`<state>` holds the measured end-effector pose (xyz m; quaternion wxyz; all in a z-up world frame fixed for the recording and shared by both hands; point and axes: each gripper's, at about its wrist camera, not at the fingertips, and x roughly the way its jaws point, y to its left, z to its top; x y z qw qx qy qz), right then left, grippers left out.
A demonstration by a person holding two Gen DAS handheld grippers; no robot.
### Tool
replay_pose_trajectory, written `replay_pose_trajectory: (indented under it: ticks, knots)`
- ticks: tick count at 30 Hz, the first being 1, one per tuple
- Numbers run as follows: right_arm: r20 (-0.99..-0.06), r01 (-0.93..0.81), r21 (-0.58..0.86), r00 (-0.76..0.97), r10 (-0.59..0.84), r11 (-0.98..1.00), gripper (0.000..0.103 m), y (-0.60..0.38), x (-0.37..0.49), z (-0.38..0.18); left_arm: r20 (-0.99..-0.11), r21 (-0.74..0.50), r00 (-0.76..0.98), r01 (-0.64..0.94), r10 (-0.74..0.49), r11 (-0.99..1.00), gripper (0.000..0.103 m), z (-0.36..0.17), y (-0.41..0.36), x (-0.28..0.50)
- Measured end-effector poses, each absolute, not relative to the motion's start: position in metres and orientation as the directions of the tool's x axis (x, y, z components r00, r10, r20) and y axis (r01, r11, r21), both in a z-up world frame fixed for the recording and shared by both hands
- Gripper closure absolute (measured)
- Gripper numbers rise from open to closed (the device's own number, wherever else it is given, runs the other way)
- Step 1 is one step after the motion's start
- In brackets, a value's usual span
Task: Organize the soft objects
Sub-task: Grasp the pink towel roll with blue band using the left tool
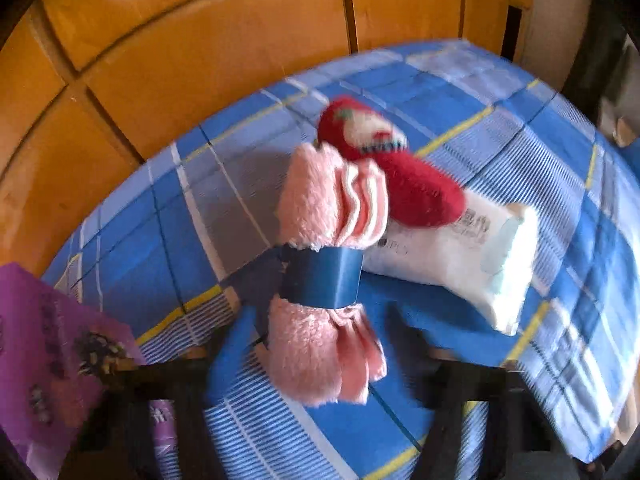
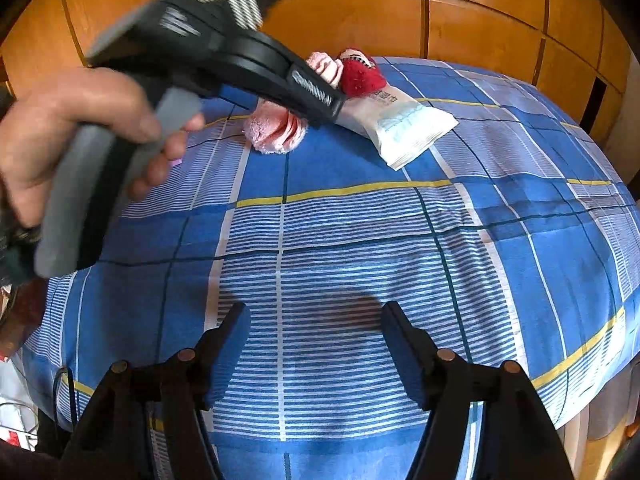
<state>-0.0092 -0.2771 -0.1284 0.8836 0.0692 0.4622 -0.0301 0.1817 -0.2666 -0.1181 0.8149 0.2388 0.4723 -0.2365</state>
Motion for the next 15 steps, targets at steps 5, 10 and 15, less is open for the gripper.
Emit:
replay_pose_trajectory:
  ticks: [5,10,15]
  knots:
    - [-0.817,0.110,0.091,0.577,0.011,0.990,0.034,-0.276,-0.008,-0.129,-0.874,0.139,0.447,0.605,-0.191,0.784,0.073,-0.110,-0.261,0.175]
    - [-0.817,0.109,0.080,0.577,0.003,0.991,0.034,-0.274,-0.007,-0.129,-0.862,0.047,0.421,0.621,-0.283,0.783,0.074,-0.071,-0.253,0.172]
    - [-0.821,0.107,0.063,0.571,-0.009,0.992,0.034,-0.270,-0.008,-0.129,-0.839,-0.048,0.426,0.563,-0.339,0.825,0.074,-0.020,-0.246,0.202]
